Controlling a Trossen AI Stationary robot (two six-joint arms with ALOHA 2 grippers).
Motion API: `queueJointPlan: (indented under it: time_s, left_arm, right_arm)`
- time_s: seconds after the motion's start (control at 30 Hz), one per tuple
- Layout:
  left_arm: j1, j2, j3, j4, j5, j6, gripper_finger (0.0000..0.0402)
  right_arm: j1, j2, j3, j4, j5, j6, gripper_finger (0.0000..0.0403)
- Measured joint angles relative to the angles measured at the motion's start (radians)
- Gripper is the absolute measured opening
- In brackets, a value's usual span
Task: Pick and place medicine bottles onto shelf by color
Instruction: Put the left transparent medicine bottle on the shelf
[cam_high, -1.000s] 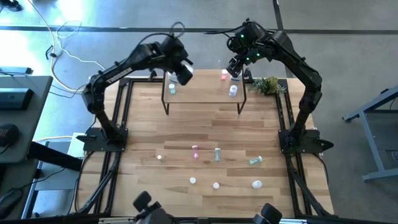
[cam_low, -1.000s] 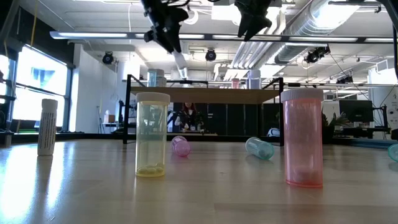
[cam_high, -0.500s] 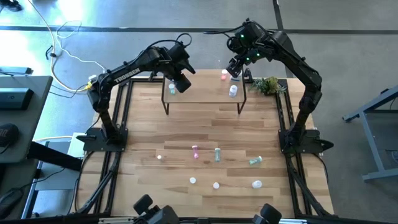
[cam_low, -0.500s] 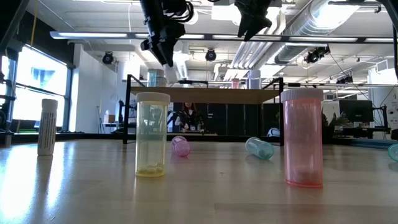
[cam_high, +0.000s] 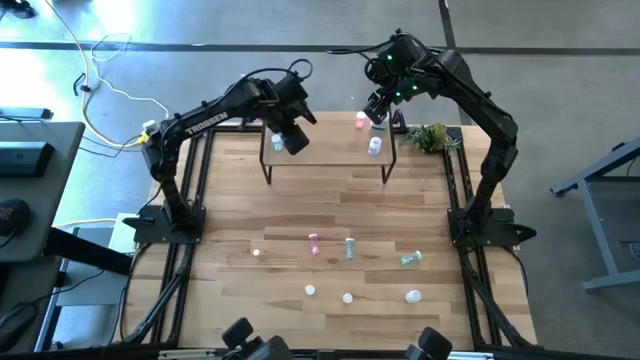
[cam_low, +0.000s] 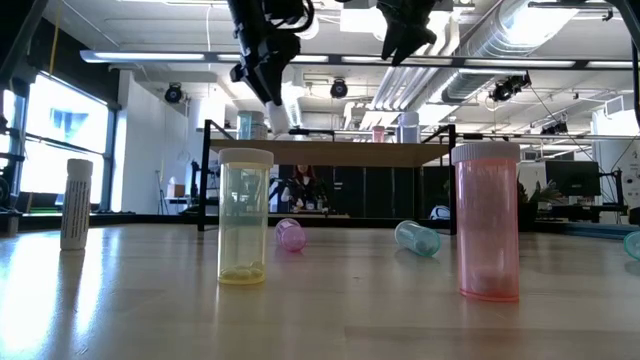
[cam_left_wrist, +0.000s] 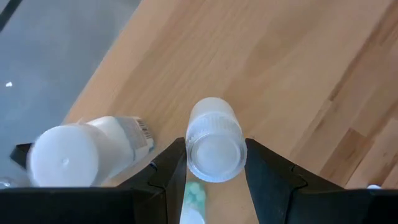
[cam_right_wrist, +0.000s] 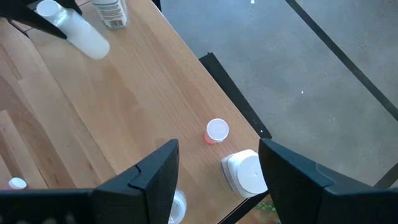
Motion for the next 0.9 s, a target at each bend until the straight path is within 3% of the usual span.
queueJointPlan:
  time_s: [0.47,0.9]
  left_arm:
    - [-0.001,0.043,0.000,-0.013,-0.009,0.018,0.0131]
    - [-0.001,0.043,0.000,-0.012,-0.009,0.019,0.0193]
  right_arm:
    - [0.000,0.000,0.000,0.000,0.000,0.011,0.0213]
    - [0.002,0.000,0.000,-0.006,0.000,0.026,0.0213]
